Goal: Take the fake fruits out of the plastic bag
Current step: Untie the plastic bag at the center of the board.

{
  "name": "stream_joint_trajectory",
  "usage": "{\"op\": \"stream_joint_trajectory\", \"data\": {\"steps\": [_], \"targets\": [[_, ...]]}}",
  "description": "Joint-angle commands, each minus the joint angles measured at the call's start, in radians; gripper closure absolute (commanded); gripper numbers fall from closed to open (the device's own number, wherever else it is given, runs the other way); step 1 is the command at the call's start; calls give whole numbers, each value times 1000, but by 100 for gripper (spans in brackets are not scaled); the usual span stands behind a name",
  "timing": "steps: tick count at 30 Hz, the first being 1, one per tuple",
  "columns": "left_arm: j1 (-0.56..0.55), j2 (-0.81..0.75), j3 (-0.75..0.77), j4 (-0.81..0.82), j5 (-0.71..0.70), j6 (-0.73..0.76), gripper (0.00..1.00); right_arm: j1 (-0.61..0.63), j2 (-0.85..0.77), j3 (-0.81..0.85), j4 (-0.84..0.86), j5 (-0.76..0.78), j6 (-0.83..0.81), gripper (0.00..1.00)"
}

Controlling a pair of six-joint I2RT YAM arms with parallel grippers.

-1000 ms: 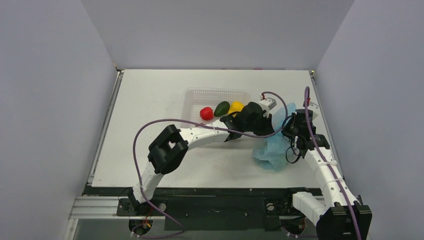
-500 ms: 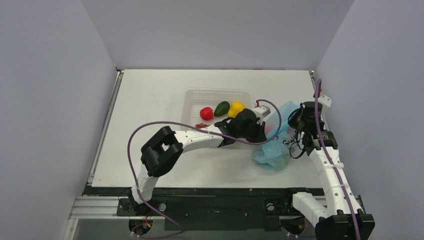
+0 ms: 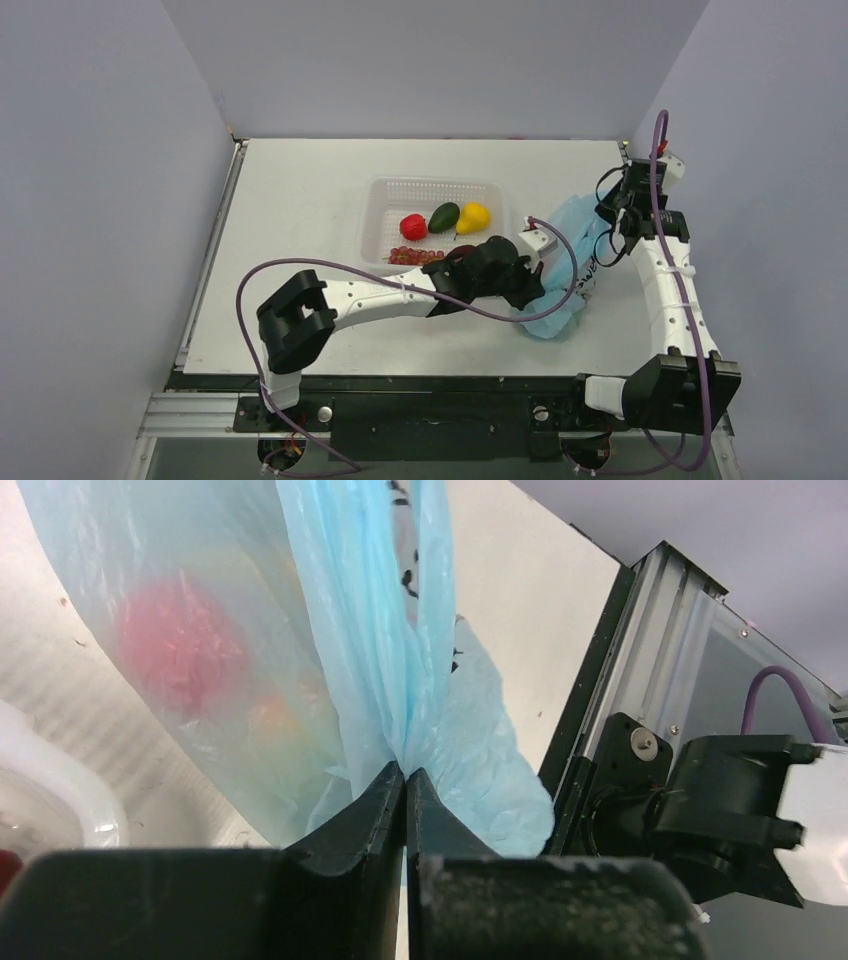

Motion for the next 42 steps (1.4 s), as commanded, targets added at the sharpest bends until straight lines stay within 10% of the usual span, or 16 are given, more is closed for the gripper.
{"op": "stream_joint_trajectory", "data": {"steps": [1,23,26,32,42], "targets": [[-34,-103,-43,-15,-43,88,100,-52,74,112,60,-14,7,100],[-145,-205,-218,138,-45,126,99,-88,319,330,-3,-106,-92,99],[-137,-207,-221,152,-44,115,76,-70,267,319,-36,-98,-99,81],[-117,-242,-228,167,-35,92,61,10,66,210,-83,-34,-123,54],[-72,-426,-326,179,6,105,36,107,-235,85,-150,-168,-130,37]]}}
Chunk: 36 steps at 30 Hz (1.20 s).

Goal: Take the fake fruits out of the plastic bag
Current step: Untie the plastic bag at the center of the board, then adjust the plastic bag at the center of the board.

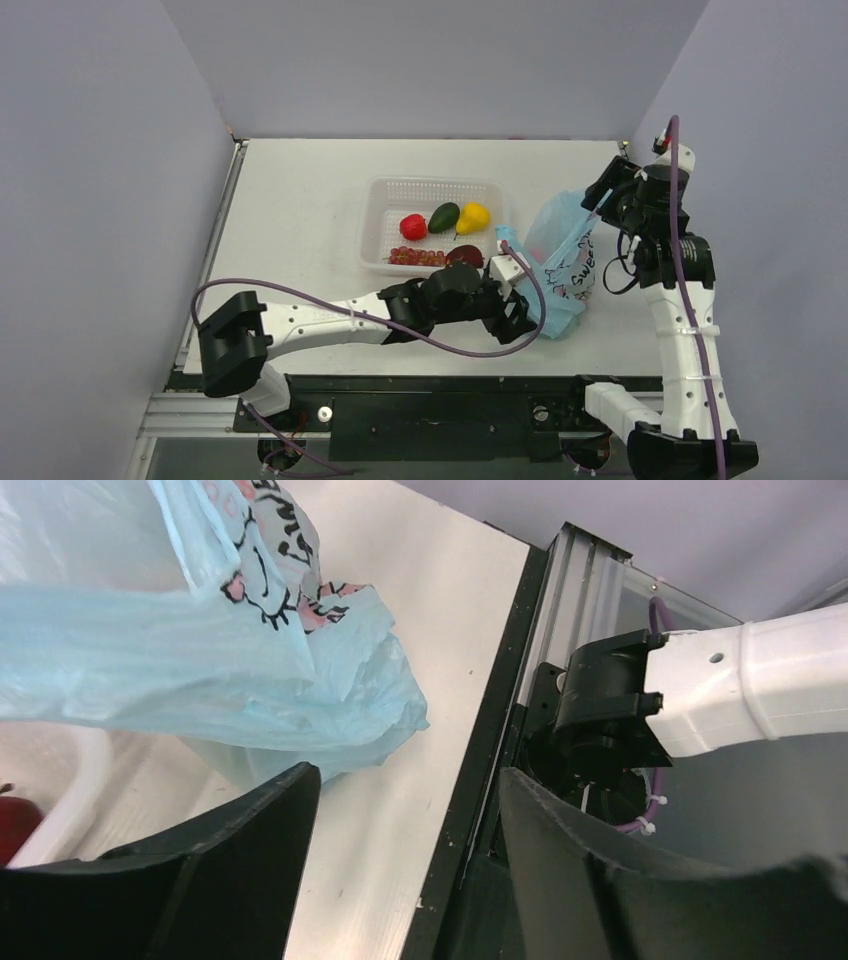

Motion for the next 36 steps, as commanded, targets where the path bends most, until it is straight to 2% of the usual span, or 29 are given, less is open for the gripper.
{"op": "stream_joint_trajectory", "data": {"steps": [1,4,9,10,12,13,15,18,20,23,26,29,31,34,36], "targets": [[24,-145,-34,42,27,11,31,18,-77,-86,-13,-150,0,37],[55,-227,-51,9,3,19,25,84,-105,-196,53,-253,43,39],[130,-325,-40,-21,-20,0,18,266,-81,-333,108,-132,71,42],[140,-333,-36,-22,-23,-20,15,312,-74,-370,113,-105,86,44],[180,-345,-28,-15,-27,-63,11,369,-79,-436,132,-82,129,56],[210,-342,-24,-13,-27,-81,10,405,-85,-461,147,-76,145,62],[267,-323,-10,1,-17,-178,10,461,-122,-538,166,-56,193,65],[343,-250,16,52,65,-262,9,519,-206,-635,168,-10,262,66],[387,-147,81,49,154,-308,9,535,-252,-662,154,4,284,66],[421,51,215,70,313,-380,7,539,-306,-632,87,74,296,65],[424,180,303,91,385,-448,7,538,-385,-577,-6,193,325,64],[418,276,358,140,414,-513,7,532,-487,-512,-61,349,342,59],[415,307,378,143,415,-518,7,521,-498,-471,-102,426,330,55],[406,335,396,98,399,-498,8,480,-466,-432,-128,479,288,48],[400,351,409,61,388,-478,12,433,-418,-404,-126,468,247,48]]}}
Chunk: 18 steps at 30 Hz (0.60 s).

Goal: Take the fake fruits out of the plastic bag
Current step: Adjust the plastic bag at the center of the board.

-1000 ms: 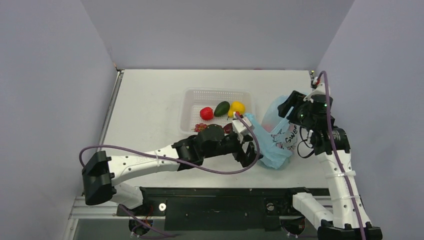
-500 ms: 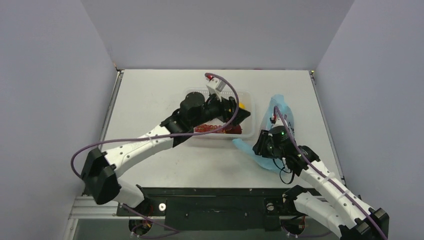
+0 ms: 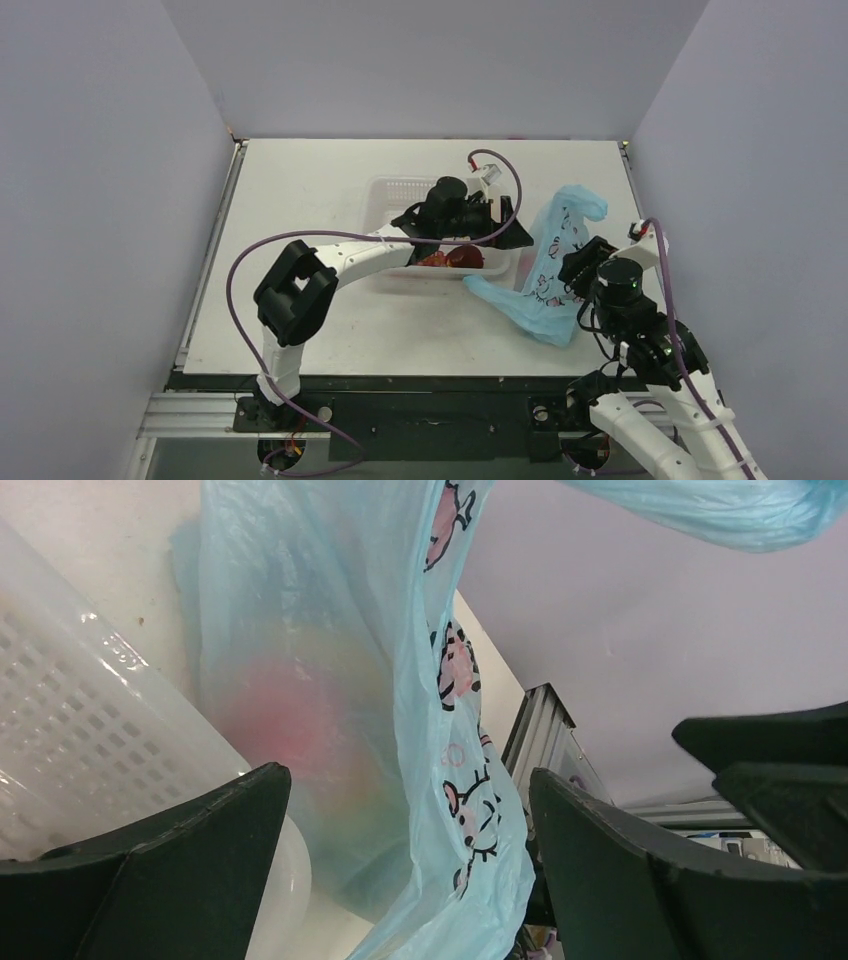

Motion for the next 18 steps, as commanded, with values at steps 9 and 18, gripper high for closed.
{"op": "stream_joint_trajectory", "data": {"steps": [9,18], "targets": [[-49,134,194,-52,50,32,38,-225,181,55,36,-39,-164,51],[-63,243,304,-112,55,53,50,-234,164,-29,64,-69,-155,53]]}}
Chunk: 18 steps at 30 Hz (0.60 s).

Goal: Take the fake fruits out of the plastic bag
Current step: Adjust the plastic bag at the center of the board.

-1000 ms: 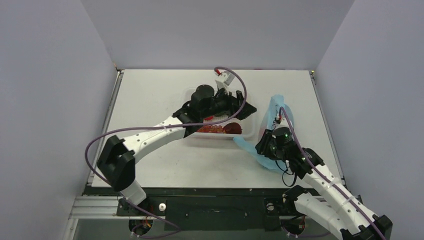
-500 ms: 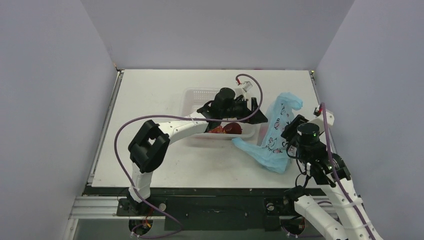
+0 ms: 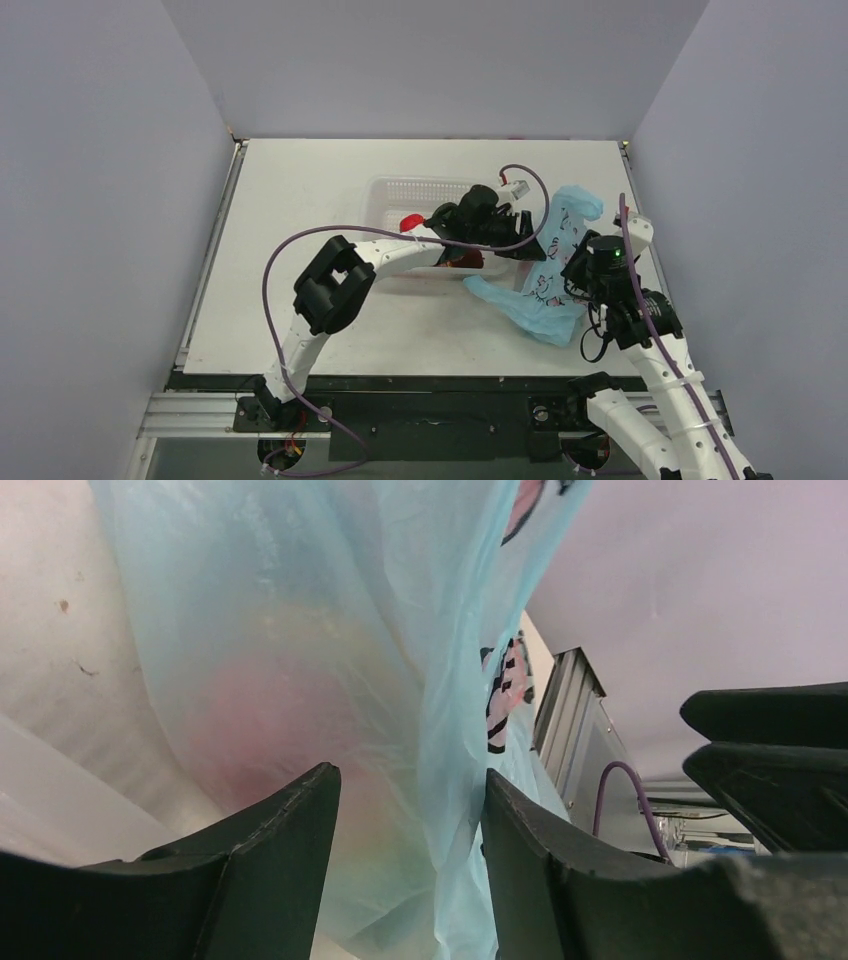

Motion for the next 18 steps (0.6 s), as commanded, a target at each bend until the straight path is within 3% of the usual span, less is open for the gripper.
{"op": "stream_joint_trajectory", "data": {"steps": [1,3,5,6,12,18], "targets": [[-10,17,71,-14,19,25,51,-10,-11,-31,52,-19,-8,54],[-14,13,67,-13,13,30,60,-10,-1,-39,61,-27,-8,54],[-15,2,56,-9,5,35,86,-12,10,-45,71,-34,-11,55],[-15,-3,51,-7,4,35,91,-12,17,-46,75,-35,-13,55],[-14,-49,6,10,-4,35,85,-12,45,-53,119,-77,-19,56],[-10,-77,-21,51,21,1,89,-11,91,-61,146,-132,-15,58]]}}
